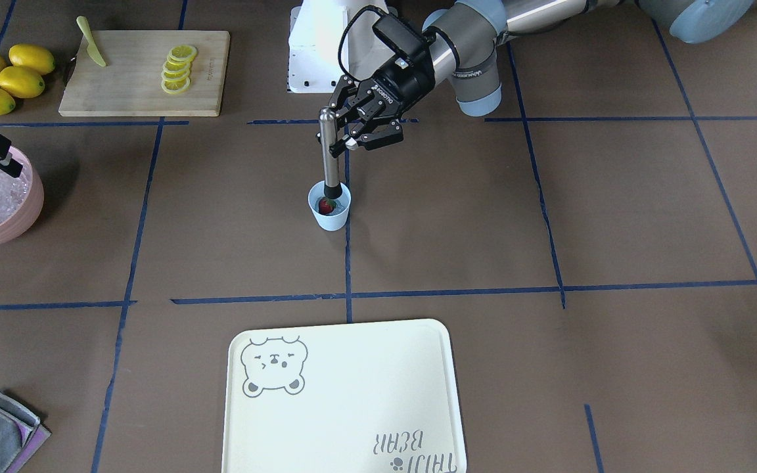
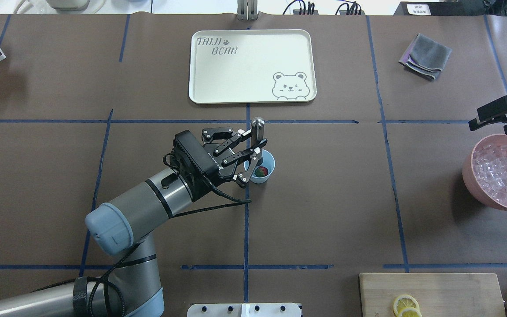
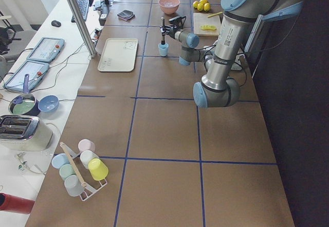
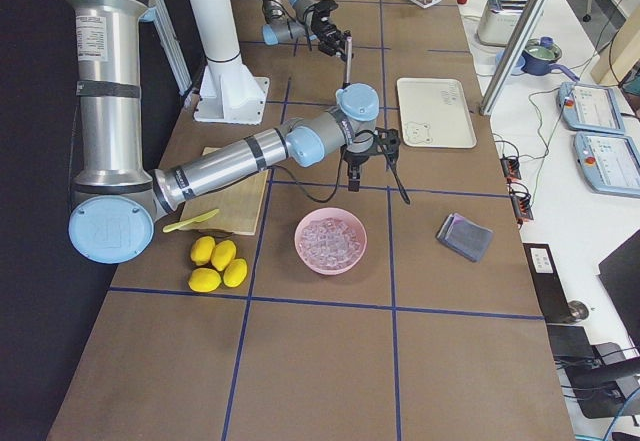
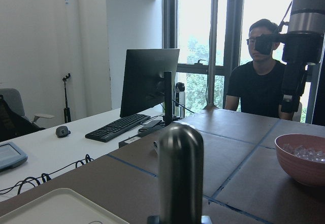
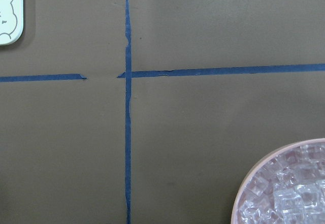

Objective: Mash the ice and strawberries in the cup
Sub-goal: 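Press the pestle down into the cup, crushing the ice and strawberry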

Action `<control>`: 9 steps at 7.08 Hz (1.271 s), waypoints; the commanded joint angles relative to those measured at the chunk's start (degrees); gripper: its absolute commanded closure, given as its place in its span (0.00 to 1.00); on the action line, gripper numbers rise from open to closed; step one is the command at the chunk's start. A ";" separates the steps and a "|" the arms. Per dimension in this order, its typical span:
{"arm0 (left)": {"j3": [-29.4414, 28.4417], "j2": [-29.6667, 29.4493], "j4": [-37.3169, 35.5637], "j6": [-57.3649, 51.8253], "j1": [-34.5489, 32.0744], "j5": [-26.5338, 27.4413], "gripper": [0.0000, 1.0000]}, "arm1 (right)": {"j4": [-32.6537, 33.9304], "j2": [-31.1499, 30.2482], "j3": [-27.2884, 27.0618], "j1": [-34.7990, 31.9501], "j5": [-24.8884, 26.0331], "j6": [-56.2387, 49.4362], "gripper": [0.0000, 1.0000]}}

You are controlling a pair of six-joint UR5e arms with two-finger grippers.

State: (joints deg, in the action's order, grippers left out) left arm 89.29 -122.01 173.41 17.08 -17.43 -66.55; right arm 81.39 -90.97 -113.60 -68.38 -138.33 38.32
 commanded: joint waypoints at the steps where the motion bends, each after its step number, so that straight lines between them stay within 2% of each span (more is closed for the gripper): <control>1: -1.04 -0.59 0.08 -0.11 0.99 1.25 0.98 | 0.00 0.00 -0.04 0.00 -0.01 0.00 0.00; 4: -4.73 -2.88 0.08 -0.11 1.00 1.34 0.97 | 0.00 0.00 -0.13 0.00 -0.01 0.00 0.00; 9: -5.79 -2.71 0.70 -0.11 1.88 1.25 0.97 | 0.00 0.00 0.22 0.00 0.08 -0.09 0.00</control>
State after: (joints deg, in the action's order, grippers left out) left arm 83.69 -124.80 174.05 16.97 -15.73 -65.28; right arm 81.39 -90.97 -113.54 -68.38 -138.32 38.30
